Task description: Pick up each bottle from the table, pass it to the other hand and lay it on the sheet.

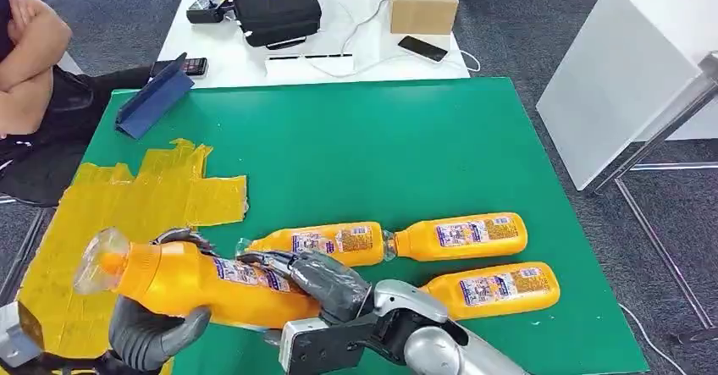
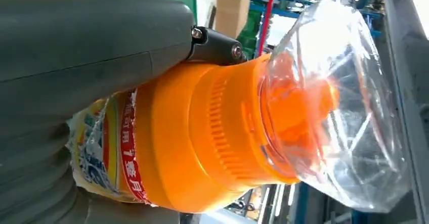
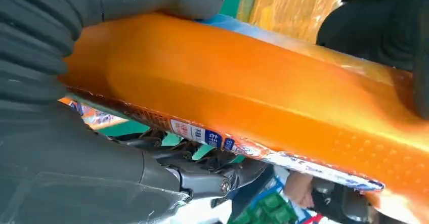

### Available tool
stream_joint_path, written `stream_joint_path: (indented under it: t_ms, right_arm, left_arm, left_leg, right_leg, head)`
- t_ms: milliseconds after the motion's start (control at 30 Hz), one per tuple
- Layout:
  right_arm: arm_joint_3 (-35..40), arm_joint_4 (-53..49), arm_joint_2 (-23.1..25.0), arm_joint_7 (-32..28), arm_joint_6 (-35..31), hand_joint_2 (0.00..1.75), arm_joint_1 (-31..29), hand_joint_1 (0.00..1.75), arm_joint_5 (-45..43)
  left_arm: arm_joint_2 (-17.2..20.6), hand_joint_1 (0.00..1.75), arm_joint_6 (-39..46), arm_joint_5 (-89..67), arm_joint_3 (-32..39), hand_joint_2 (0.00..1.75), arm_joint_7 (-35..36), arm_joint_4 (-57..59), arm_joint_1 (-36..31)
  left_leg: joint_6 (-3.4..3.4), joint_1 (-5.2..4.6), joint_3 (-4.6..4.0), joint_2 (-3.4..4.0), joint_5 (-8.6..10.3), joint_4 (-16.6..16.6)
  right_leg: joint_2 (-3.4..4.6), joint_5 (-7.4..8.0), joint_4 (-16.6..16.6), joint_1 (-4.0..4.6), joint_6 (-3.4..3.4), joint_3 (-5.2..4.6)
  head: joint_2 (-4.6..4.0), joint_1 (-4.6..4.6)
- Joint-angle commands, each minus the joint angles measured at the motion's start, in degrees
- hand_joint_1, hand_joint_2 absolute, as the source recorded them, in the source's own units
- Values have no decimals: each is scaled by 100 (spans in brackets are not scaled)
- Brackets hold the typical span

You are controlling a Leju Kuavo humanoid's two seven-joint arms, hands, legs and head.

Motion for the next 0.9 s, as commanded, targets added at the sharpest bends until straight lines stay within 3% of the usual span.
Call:
stream_joint_path:
  t_ms: [33, 333, 367, 400, 433, 467, 500, 600, 733, 900]
  right_arm:
    - [381, 460, -10, -1, 47, 175, -312, 175, -41]
    - [327, 438, -30, 22, -58, 175, -281, 175, 52]
    - [266, 397, -65, -4, -183, 175, -218, 175, 199]
    - [174, 335, -112, -14, -296, 175, -157, 26, 327]
    - [8, 247, -135, -33, -379, 175, -44, 0, 350]
    - [-206, 106, -181, -70, -479, 175, 90, 0, 427]
    - [-452, -28, -194, 0, -566, 0, 232, 0, 431]
    - [-1224, -612, -231, 146, -685, 0, 768, 0, 722]
    - [-1935, -1102, -884, 229, -807, 0, 1369, 0, 811]
    - [-2253, -1042, -852, 359, -666, 0, 1537, 0, 1180]
  left_arm:
    - [-90, 175, -111, 147, -45, 175, 8, 375, -137]
    - [-102, 175, -108, 187, -24, 175, 6, 377, -132]
    - [-381, 175, -132, 258, 29, 175, -12, 295, -58]
    - [-476, 175, 2, 141, -25, 175, 40, 189, -14]
    - [-502, 175, 177, 63, -27, 175, 20, 124, -1]
    - [-497, 175, 417, -94, 95, 175, -69, 88, -17]
    - [-511, 175, 675, -443, 287, 175, -161, 75, -51]
    - [-586, 175, 1409, -2106, 1160, 175, -251, 78, -171]
    - [-810, 175, 1995, -4943, 2684, 175, -447, 303, -85]
    - [-1018, 175, 2381, -7447, 3811, 175, -635, 696, 3]
  left_leg:
    - [-4, 2, 14, 16, 2, -7]
    - [-2, 1, 11, 11, 1, -6]
    - [-3, 2, 17, 14, -1, -6]
    - [-2, 1, 9, 9, 2, -6]
    - [-1, 3, 15, 14, -1, -5]
    - [0, 2, 6, 5, 0, -2]
    - [-1, 5, 9, 4, -1, -1]
    - [-1, 5, -2, -9, 2, 3]
    - [-2, 1, 7, -10, 2, -4]
    - [-3, 0, 18, 23, -4, -7]
  right_leg:
    - [4, 4, -9, 3, -3, 12]
    - [1, 2, -7, 1, 0, 10]
    - [2, 1, -10, 3, -1, 17]
    - [0, 2, -7, 1, 0, 9]
    - [1, 2, -11, 4, 1, 17]
    - [-4, 1, -8, 3, 1, 10]
    - [-8, 0, -9, 6, 1, 15]
    - [-18, -1, -5, 5, 0, 4]
    - [-19, -1, -10, 1, 0, 12]
    - [11, 2, -11, 1, -1, 13]
  head:
    - [0, 0]
    - [0, 0]
    - [0, 0]
    - [0, 0]
    - [0, 0]
    - [0, 0]
    - [0, -2]
    - [0, 2]
    - [0, 0]
    - [0, 0]
